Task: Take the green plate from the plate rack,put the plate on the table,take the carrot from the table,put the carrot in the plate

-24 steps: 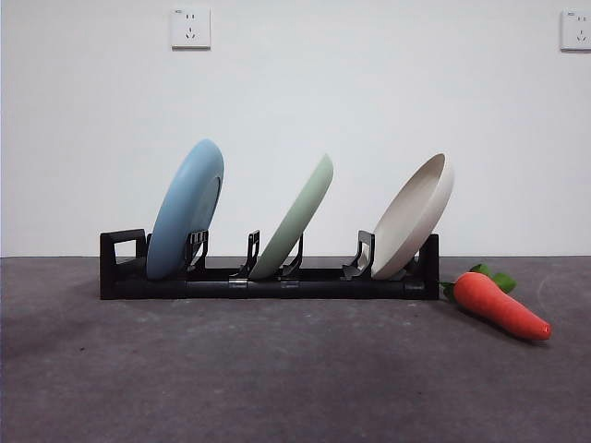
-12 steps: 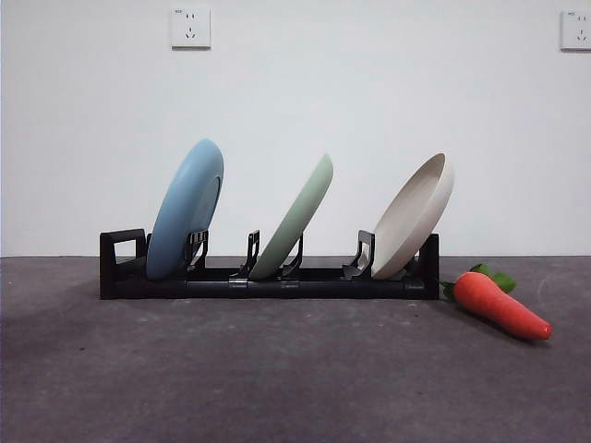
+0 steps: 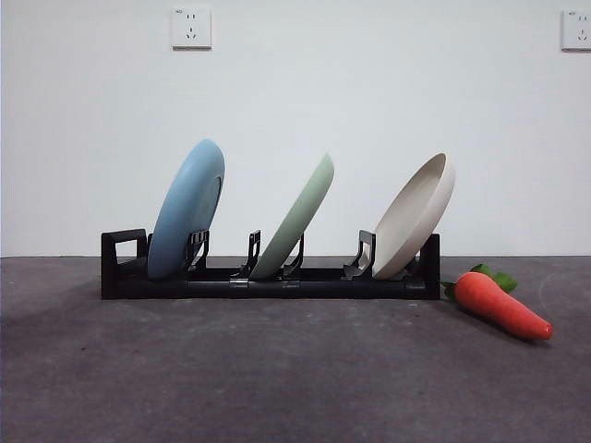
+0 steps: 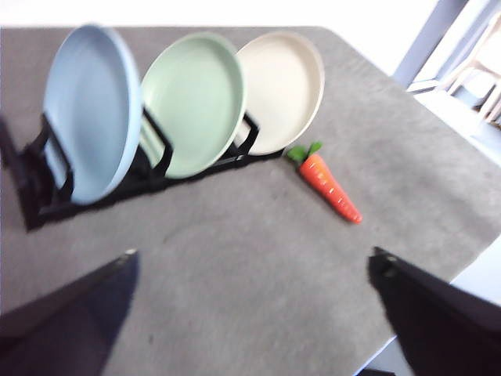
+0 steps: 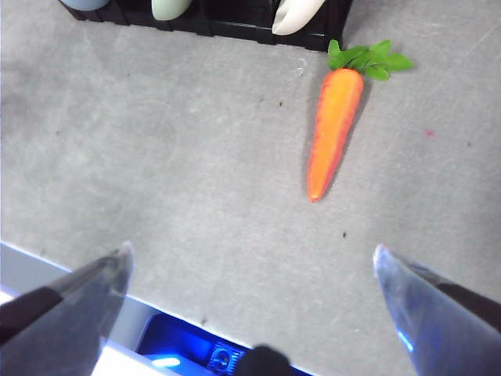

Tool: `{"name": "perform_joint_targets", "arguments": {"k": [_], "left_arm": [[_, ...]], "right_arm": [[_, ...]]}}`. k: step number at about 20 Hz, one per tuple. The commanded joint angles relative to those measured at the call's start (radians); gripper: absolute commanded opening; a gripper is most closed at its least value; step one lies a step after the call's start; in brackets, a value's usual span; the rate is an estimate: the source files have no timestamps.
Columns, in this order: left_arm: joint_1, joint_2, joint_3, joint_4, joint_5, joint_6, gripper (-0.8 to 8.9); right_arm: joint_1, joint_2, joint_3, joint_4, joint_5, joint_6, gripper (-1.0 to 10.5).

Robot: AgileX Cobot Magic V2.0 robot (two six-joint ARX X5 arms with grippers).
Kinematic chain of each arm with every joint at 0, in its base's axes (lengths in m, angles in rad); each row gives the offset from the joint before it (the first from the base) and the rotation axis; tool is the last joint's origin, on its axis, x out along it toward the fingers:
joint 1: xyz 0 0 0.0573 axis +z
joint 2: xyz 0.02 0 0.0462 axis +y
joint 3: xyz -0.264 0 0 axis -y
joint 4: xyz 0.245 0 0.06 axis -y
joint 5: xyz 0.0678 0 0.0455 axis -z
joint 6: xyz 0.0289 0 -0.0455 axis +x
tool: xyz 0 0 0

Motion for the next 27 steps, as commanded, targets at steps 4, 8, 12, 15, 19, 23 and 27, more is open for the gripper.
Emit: {"name": "perform_joint_targets", "arguments": {"k": [4, 8, 12, 15, 19, 23, 27], "left_arm": [[-0.177, 0.21, 0.146, 0.15, -0.043, -0.036, 6.24], [-0.406, 0.434, 0.274, 0.279, -0.259, -0.035, 6.24], [-0.544, 0.691, 0.388, 0.432, -0.451, 0.029, 6.24], [-0.581, 0.885, 0.47, 0.522, -0.537, 0.058, 6.24], [-0.584, 1.083, 0.533, 0.618, -0.601, 0.08, 6.24], [-0.582, 1.191, 0.533, 0.715, -0.632, 0.081, 6.23], [-0.582, 1.262, 0.533, 0.782, -0.634, 0.082, 6.23]], "right_arm": [[0.002, 0.01, 0.004, 0.006, -0.002, 0.004, 6.3], [0.002, 0.027, 0.004, 0.007, -0.002, 0.003, 6.3], [0.002, 0.044, 0.004, 0.01, -0.002, 0.004, 6.3], [0.001, 0.044, 0.004, 0.01, -0.001, 0.006, 6.3], [0.001, 0.044, 0.004, 0.01, -0.001, 0.006, 6.3], [0.001, 0.044, 0.004, 0.01, 0.0, 0.006, 6.3], [0.001, 0.044, 0.004, 0.01, 0.0, 0.006, 6.3]]}}
